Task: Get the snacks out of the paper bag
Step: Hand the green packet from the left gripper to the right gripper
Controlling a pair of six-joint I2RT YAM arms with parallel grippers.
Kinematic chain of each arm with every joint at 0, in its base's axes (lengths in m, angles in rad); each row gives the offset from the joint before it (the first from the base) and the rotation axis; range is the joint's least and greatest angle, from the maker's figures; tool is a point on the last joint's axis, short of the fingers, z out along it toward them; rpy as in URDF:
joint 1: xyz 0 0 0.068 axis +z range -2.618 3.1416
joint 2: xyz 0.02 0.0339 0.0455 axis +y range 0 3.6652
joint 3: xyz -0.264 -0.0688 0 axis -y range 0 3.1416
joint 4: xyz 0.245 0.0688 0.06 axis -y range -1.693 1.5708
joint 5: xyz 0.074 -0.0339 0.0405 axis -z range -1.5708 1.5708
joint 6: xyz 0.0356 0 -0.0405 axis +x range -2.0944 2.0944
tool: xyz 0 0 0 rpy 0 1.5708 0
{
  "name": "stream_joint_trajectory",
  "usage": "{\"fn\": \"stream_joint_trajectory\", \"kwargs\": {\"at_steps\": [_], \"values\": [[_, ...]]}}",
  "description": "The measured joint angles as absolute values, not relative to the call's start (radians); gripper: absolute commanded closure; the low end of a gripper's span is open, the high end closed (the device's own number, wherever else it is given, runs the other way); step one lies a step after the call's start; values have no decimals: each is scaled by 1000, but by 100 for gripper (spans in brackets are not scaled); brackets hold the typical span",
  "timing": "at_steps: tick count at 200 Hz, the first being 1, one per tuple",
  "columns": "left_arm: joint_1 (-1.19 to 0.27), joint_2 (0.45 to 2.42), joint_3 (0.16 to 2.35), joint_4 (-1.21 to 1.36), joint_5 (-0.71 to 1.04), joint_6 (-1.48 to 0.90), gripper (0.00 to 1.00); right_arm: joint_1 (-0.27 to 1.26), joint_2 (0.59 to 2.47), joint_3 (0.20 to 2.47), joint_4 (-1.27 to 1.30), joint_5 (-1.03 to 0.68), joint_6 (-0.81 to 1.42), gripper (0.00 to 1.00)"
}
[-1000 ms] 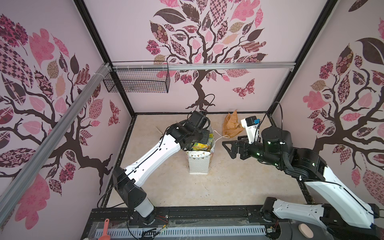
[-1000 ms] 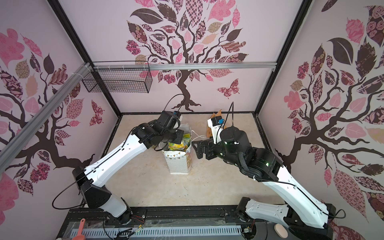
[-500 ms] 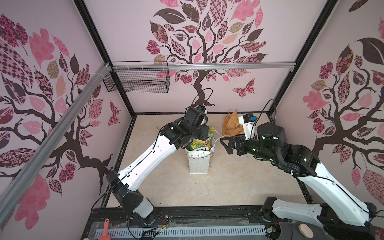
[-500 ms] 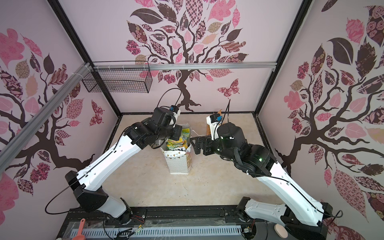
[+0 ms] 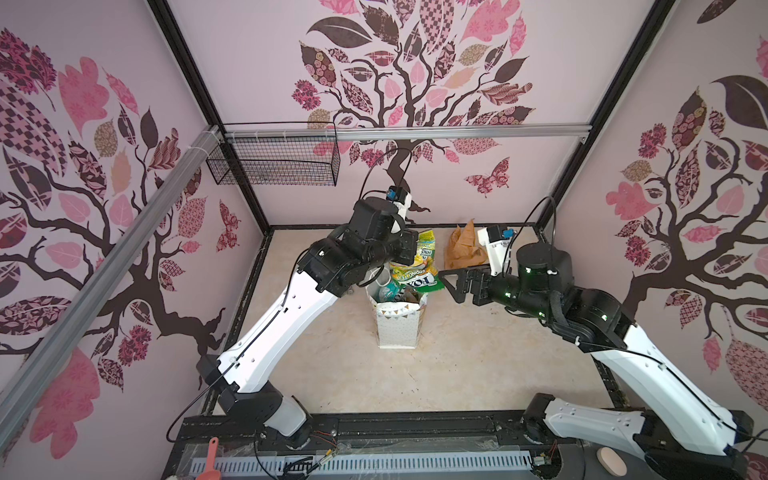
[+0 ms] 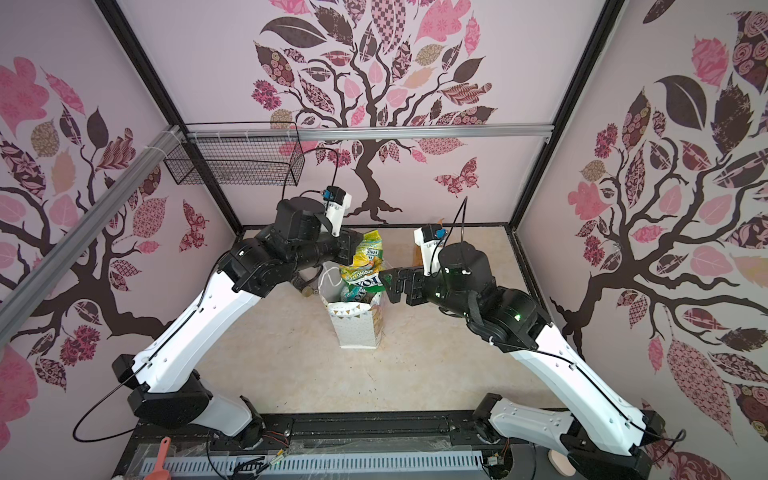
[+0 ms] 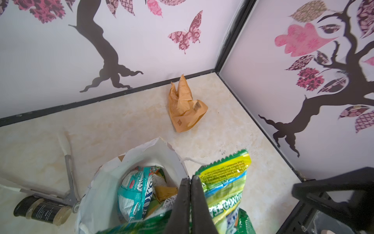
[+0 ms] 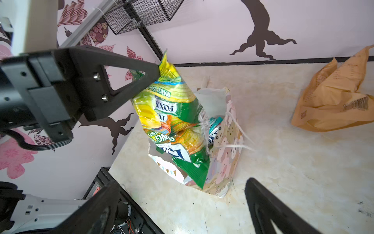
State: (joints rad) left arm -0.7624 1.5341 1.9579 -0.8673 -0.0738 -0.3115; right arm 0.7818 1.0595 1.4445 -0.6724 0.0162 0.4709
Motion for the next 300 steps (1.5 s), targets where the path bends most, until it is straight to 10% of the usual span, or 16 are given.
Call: {"fn": "stream_joint_trajectory", "kwargs": {"at_steps": [121,258,300], "values": [[-767,1534,2104,-907,56,-406,100,769,1061,1323,-431,-67,471,3],[-768,1528,2098,-906,60,-419,100,761,1085,1302,-336,-156,494,59],[-768,1496,2067,-891,34,-412,77,760,1096,1302,-326,-172,501,80]]}}
